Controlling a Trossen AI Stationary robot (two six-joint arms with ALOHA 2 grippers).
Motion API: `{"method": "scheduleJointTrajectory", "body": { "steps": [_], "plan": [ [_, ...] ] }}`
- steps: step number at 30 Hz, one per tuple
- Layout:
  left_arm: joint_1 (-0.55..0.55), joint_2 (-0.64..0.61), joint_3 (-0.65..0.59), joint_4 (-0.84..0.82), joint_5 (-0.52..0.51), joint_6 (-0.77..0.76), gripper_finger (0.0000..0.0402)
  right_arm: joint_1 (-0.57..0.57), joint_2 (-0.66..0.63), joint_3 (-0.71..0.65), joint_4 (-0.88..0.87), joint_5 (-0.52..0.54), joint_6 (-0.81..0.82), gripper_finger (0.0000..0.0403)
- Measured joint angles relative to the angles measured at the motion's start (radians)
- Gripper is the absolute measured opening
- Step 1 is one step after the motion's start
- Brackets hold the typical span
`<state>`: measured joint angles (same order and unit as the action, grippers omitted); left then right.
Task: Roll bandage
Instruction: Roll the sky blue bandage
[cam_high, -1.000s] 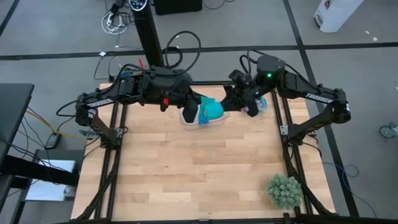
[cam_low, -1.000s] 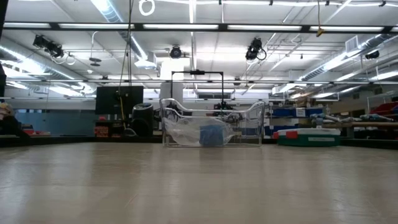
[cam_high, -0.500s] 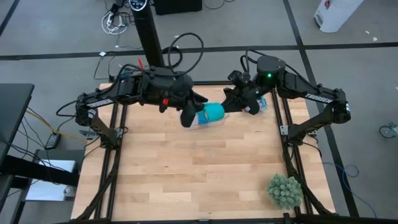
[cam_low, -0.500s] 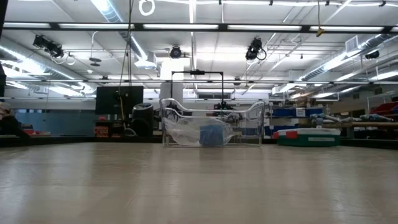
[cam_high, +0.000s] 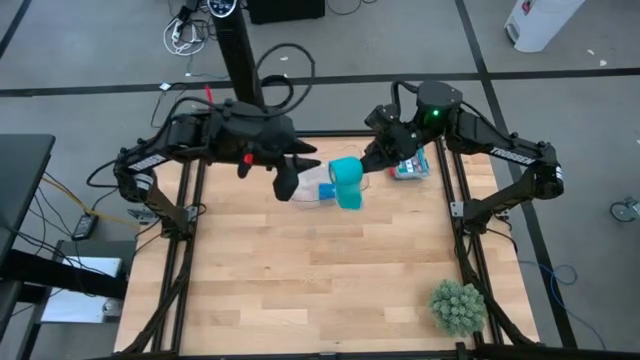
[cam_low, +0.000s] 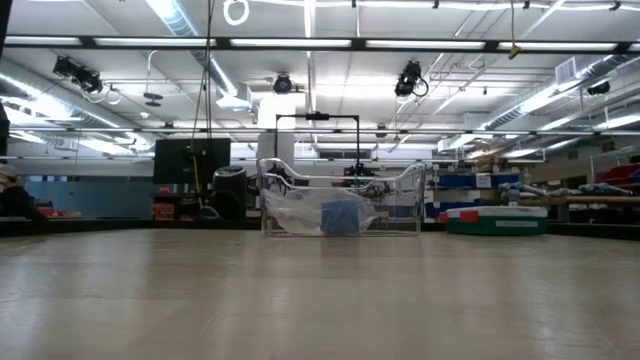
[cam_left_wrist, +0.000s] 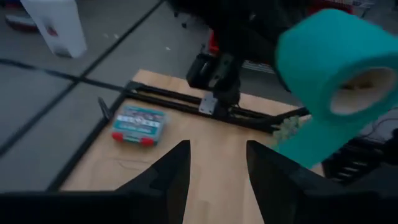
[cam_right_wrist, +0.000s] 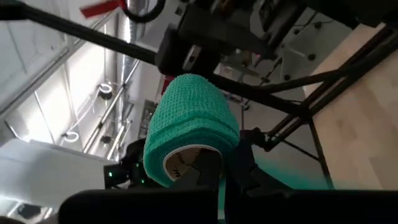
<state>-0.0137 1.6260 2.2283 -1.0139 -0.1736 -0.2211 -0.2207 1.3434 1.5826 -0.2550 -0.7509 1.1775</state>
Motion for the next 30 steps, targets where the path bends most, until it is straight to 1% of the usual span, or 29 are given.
{"method": "scheduleJointTrajectory", "body": {
  "steps": [6, 10, 12, 16, 20, 24, 30],
  "plan": [
    [-0.059, 0.0, 0.002, 0.002, -0.128, 0.099, 0.0162, -0.001, 0.0, 0.0, -0.033, 0.065, 0.035, 0.0],
    [-0.092, 0.0, 0.002, 0.007, -0.247, 0.175, 0.0162, -0.009, 0.006, -0.017, -0.064, 0.075, 0.037, 0.0],
    [-0.105, 0.0, 0.002, 0.01, -0.285, 0.22, 0.0162, -0.017, 0.012, -0.038, -0.069, 0.077, 0.047, 0.0],
    [-0.116, 0.0, 0.002, 0.019, -0.293, 0.263, 0.0162, -0.032, 0.028, -0.065, -0.018, 0.073, 0.061, 0.0],
    [-0.118, 0.0, 0.001, 0.011, -0.294, 0.27, 0.0162, -0.048, 0.029, -0.087, 0.057, 0.071, 0.085, 0.0],
    [-0.118, 0.0, 0.001, -0.004, -0.299, 0.27, 0.0162, -0.067, 0.029, -0.09, 0.073, 0.069, 0.089, 0.0],
    [-0.118, 0.0, 0.001, 0.001, -0.318, 0.301, 0.0162, -0.057, 0.043, -0.09, 0.115, 0.061, 0.112, 0.0]
  ]
}}
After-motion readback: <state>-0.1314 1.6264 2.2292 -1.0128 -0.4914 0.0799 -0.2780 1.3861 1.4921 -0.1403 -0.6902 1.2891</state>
